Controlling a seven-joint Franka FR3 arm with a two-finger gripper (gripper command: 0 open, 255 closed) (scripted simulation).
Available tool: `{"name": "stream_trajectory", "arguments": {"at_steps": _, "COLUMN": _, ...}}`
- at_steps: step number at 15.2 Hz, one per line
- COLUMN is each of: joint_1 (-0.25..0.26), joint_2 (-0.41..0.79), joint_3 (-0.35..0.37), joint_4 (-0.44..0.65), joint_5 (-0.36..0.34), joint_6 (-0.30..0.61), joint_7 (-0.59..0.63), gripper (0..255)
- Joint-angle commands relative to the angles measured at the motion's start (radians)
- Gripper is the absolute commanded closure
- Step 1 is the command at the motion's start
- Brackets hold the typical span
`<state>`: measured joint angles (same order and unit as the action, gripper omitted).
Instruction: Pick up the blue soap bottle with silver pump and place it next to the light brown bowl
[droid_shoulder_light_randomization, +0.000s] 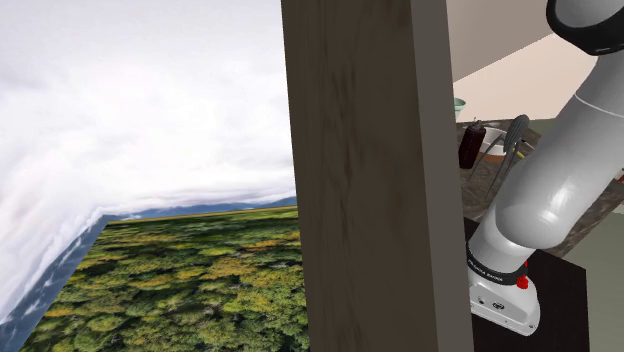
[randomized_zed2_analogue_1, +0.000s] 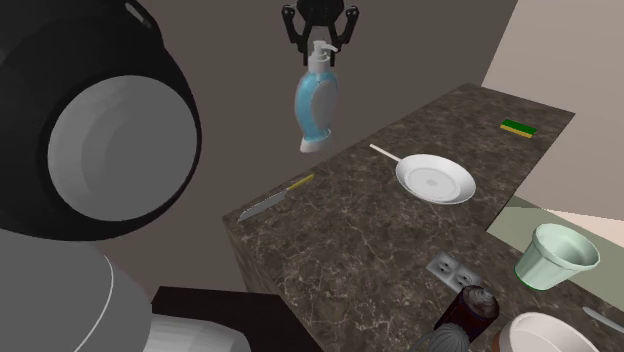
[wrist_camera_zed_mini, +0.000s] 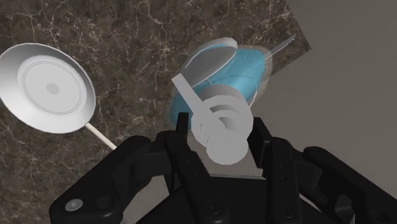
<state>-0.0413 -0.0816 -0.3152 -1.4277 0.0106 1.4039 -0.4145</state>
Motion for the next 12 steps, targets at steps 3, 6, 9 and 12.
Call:
{"name": "stream_trajectory", "arguments": {"at_steps": 3, "joint_1": -0.008, "joint_2": -0.006, "joint_3": -0.010, "joint_4": 0.025, "joint_5": -0.002, "joint_6": -0.031, "joint_7": -0.018, "gripper": 255}}
{"name": "stream_trajectory", "arguments": {"at_steps": 6, "joint_1": -0.029, "joint_2": -0.086, "joint_3": -0.031, "joint_4": -0.082, "joint_5": -0.029, "joint_6": 0.000, "joint_7": -0.064, "gripper": 255}}
{"name": "stream_trajectory", "arguments": {"at_steps": 9, "joint_1": -0.053, "joint_2": -0.155, "joint_3": -0.057, "joint_4": -0.171, "joint_5": -0.055, "joint_6": 0.024, "joint_7": -0.112, "gripper": 255}}
{"name": "stream_trajectory", "arguments": {"at_steps": 12, "joint_1": -0.077, "joint_2": -0.215, "joint_3": -0.086, "joint_4": -0.244, "joint_5": -0.082, "joint_6": 0.042, "joint_7": -0.163, "gripper": 255}}
